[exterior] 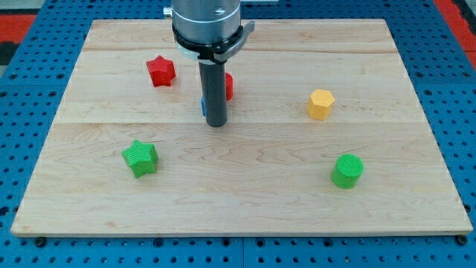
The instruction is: Move the red star towards the top
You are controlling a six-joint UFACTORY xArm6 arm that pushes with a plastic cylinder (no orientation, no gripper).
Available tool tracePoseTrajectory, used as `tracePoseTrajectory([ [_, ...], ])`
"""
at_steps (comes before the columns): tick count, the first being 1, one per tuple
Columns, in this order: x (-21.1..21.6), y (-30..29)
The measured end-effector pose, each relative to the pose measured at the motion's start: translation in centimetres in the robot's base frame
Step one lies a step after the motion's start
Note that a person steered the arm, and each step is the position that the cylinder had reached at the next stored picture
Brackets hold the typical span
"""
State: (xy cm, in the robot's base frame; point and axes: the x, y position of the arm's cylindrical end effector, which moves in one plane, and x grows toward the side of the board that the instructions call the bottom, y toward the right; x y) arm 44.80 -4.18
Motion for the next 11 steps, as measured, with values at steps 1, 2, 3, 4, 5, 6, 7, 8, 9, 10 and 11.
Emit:
tracePoseTrajectory([
  [1, -2.1, -4.5],
  [2, -4.8, -4.3],
  [3, -6.7, -4.7],
  [4, -6.8, -7.3],
  [5, -8.2, -10.5],
  [6, -9.9, -9.6],
  [7, -10.6, -7.4],
  [8, -12.8, -7.3],
  [9, -12.9, -8.3],
  [10, -12.6, -12.1],
  [11, -14.0, -14.1],
])
